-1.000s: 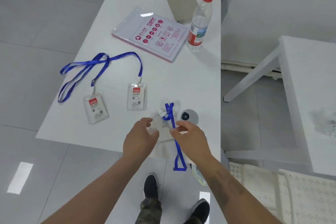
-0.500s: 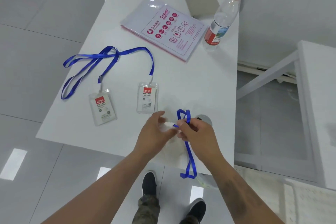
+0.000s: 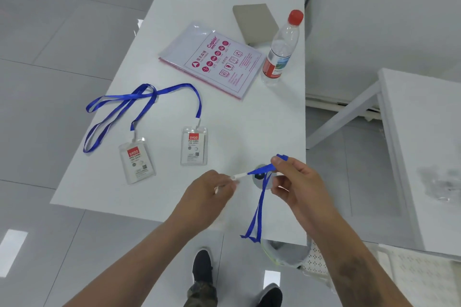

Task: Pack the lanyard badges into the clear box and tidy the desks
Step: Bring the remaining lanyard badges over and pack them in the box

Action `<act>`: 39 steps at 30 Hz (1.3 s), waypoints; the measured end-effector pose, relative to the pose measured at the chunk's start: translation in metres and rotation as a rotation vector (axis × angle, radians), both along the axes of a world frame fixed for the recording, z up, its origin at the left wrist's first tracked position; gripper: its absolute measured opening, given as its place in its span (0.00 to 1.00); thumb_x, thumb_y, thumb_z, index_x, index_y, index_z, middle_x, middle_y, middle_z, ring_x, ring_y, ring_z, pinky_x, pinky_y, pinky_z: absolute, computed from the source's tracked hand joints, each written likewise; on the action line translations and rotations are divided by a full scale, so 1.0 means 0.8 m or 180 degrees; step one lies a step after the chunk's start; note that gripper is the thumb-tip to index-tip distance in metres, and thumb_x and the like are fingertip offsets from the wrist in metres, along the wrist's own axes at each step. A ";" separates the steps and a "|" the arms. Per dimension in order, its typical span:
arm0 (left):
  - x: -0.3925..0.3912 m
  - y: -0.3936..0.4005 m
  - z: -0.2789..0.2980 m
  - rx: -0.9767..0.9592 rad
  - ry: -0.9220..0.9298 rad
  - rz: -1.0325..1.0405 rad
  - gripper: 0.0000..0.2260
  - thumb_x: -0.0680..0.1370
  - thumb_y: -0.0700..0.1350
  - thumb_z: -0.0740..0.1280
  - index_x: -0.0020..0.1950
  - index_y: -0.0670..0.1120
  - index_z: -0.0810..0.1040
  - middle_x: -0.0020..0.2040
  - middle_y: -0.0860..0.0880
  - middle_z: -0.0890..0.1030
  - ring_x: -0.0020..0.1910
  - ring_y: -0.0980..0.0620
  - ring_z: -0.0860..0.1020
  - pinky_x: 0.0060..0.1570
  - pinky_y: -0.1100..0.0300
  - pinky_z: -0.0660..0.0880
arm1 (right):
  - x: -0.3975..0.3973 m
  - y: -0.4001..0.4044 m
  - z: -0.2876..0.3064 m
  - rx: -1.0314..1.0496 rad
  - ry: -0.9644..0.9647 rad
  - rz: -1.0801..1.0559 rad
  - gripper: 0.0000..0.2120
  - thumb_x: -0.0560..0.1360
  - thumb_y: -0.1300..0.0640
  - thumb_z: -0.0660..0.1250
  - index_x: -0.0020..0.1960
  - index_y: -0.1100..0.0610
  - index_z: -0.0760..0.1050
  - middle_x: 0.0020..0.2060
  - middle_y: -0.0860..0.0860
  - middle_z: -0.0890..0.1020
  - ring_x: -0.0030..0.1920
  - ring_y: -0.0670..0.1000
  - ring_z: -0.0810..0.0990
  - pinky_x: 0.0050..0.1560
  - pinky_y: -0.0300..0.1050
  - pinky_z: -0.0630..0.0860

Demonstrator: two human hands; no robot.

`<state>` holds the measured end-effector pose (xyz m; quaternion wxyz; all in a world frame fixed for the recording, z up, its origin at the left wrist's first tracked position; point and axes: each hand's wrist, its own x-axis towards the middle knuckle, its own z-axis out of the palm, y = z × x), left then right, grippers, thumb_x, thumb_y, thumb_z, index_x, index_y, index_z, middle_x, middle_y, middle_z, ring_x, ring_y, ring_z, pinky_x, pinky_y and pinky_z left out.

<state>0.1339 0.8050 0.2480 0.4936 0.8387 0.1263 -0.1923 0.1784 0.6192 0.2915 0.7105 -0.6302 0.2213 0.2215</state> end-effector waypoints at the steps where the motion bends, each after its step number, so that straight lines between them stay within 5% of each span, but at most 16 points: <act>1: 0.000 0.000 0.007 -0.0090 -0.0012 -0.0002 0.11 0.80 0.54 0.64 0.48 0.51 0.83 0.43 0.53 0.79 0.41 0.57 0.76 0.44 0.63 0.73 | -0.002 -0.004 0.000 -0.0196 -0.0040 0.0023 0.07 0.74 0.56 0.72 0.39 0.57 0.81 0.34 0.54 0.76 0.32 0.50 0.72 0.39 0.42 0.76; 5: -0.003 -0.003 0.034 -0.0650 0.0207 -0.0063 0.04 0.76 0.51 0.70 0.43 0.55 0.84 0.38 0.54 0.83 0.37 0.50 0.78 0.41 0.60 0.75 | -0.005 -0.024 -0.005 -0.0657 0.0052 -0.0011 0.09 0.74 0.53 0.72 0.41 0.58 0.82 0.37 0.55 0.78 0.36 0.52 0.72 0.42 0.44 0.78; 8: -0.003 -0.012 0.054 -0.0717 0.0291 -0.0176 0.02 0.74 0.49 0.73 0.44 0.52 0.86 0.40 0.53 0.85 0.35 0.59 0.78 0.38 0.68 0.74 | -0.012 -0.035 -0.002 -0.0404 0.0324 0.0024 0.13 0.75 0.49 0.71 0.47 0.59 0.82 0.38 0.50 0.82 0.36 0.50 0.75 0.42 0.43 0.78; 11: 0.001 -0.022 0.068 -0.0612 0.0450 -0.0392 0.05 0.75 0.45 0.72 0.42 0.55 0.86 0.42 0.58 0.85 0.36 0.64 0.80 0.36 0.74 0.73 | -0.023 -0.039 0.001 -0.1337 -0.0276 0.0196 0.13 0.73 0.44 0.71 0.43 0.54 0.80 0.37 0.45 0.81 0.35 0.46 0.76 0.40 0.40 0.75; 14: 0.009 -0.033 0.079 -0.0361 0.0506 -0.0770 0.12 0.74 0.42 0.71 0.38 0.60 0.85 0.39 0.61 0.84 0.38 0.61 0.80 0.37 0.73 0.74 | -0.040 -0.043 0.015 -0.1728 -0.1180 0.0580 0.08 0.71 0.44 0.72 0.48 0.44 0.79 0.50 0.37 0.79 0.51 0.38 0.77 0.50 0.32 0.71; 17: 0.015 -0.044 0.096 -0.0234 0.0589 -0.1332 0.09 0.74 0.42 0.69 0.36 0.55 0.82 0.29 0.60 0.77 0.30 0.60 0.72 0.34 0.68 0.70 | -0.048 -0.048 0.019 -0.1811 -0.1612 0.1667 0.16 0.69 0.38 0.70 0.56 0.38 0.77 0.59 0.30 0.74 0.65 0.32 0.66 0.62 0.27 0.62; 21: 0.026 -0.047 0.110 -0.0330 0.0453 -0.1418 0.05 0.72 0.46 0.75 0.47 0.52 0.83 0.40 0.50 0.83 0.35 0.61 0.76 0.41 0.66 0.73 | -0.047 -0.059 0.023 -0.1274 -0.1029 0.1913 0.04 0.74 0.46 0.71 0.48 0.43 0.82 0.44 0.37 0.83 0.46 0.36 0.80 0.48 0.29 0.71; 24: 0.028 -0.038 0.114 -0.0627 0.0700 -0.0741 0.10 0.72 0.47 0.76 0.52 0.54 0.81 0.45 0.52 0.86 0.41 0.59 0.81 0.43 0.65 0.75 | -0.048 -0.063 0.022 -0.0961 -0.0936 0.1612 0.07 0.74 0.50 0.71 0.38 0.50 0.82 0.32 0.45 0.81 0.33 0.43 0.76 0.39 0.34 0.72; 30: 0.009 -0.029 0.099 -0.1878 0.1305 0.0314 0.11 0.72 0.43 0.75 0.54 0.45 0.83 0.52 0.44 0.86 0.48 0.44 0.85 0.46 0.55 0.80 | -0.057 -0.058 0.018 -0.0757 -0.0762 0.0636 0.10 0.76 0.52 0.67 0.39 0.56 0.79 0.31 0.51 0.78 0.31 0.46 0.75 0.37 0.35 0.74; 35: 0.007 -0.035 0.097 -0.2760 0.1278 0.1257 0.04 0.74 0.41 0.71 0.43 0.45 0.87 0.47 0.47 0.85 0.39 0.50 0.80 0.28 0.64 0.77 | -0.062 -0.060 0.003 0.0164 -0.0152 -0.0183 0.15 0.82 0.53 0.57 0.52 0.61 0.79 0.33 0.52 0.78 0.29 0.50 0.70 0.47 0.51 0.73; 39: 0.010 -0.050 0.094 -0.2822 0.1047 0.1305 0.06 0.76 0.42 0.71 0.50 0.43 0.84 0.48 0.47 0.86 0.40 0.50 0.82 0.31 0.64 0.79 | -0.089 -0.034 -0.014 -0.0989 -0.0438 0.0626 0.12 0.82 0.54 0.58 0.50 0.48 0.80 0.36 0.41 0.80 0.31 0.44 0.70 0.38 0.38 0.68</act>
